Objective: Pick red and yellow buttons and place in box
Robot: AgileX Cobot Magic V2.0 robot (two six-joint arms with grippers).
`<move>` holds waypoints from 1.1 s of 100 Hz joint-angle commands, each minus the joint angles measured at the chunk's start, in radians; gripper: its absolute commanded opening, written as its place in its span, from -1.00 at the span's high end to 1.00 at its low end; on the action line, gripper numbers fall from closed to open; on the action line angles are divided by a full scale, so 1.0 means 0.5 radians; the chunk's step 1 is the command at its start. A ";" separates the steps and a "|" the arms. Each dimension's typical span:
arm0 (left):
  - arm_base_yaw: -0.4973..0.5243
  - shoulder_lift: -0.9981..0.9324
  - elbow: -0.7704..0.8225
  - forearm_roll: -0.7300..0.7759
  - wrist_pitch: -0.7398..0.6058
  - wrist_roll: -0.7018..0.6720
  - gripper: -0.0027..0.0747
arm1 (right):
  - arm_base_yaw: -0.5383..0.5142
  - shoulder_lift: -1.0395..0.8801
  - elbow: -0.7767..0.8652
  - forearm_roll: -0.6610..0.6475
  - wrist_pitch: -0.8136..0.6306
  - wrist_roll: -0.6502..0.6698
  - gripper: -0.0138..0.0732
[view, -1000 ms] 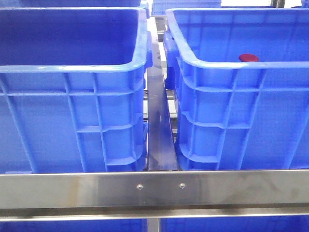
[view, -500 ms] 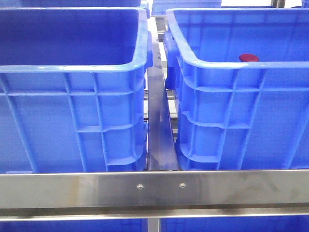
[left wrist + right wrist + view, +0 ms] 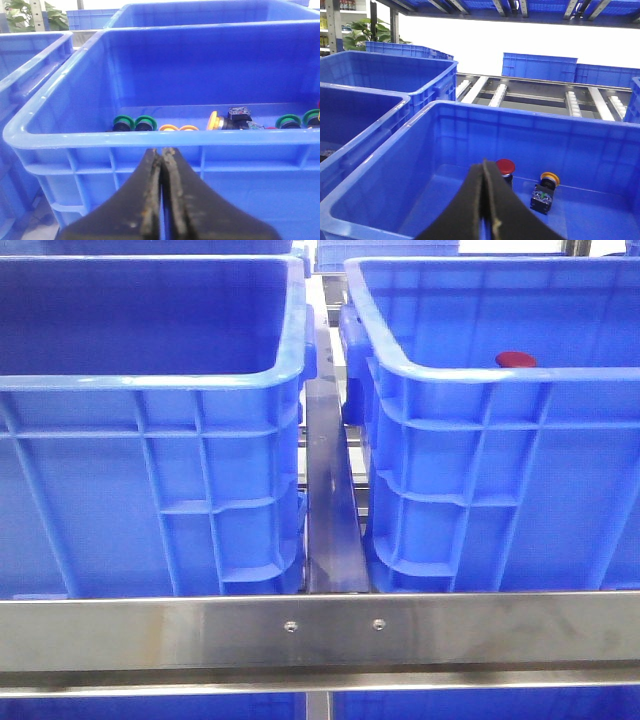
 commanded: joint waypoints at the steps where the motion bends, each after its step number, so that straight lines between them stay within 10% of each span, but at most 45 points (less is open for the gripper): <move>1: -0.002 -0.057 0.107 -0.004 -0.155 -0.018 0.98 | 0.002 -0.023 -0.030 0.036 -0.027 -0.012 0.82; 26: -0.002 -0.057 0.107 -0.004 -0.155 -0.018 0.98 | 0.006 -0.111 0.015 -0.244 -0.218 0.182 0.82; 62: -0.002 -0.057 0.107 -0.004 -0.155 -0.018 0.98 | 0.084 -0.113 0.052 -2.069 -0.357 1.999 0.82; 110: -0.002 -0.057 0.107 -0.004 -0.155 -0.018 0.98 | 0.172 -0.358 0.596 -2.626 -0.924 2.664 0.82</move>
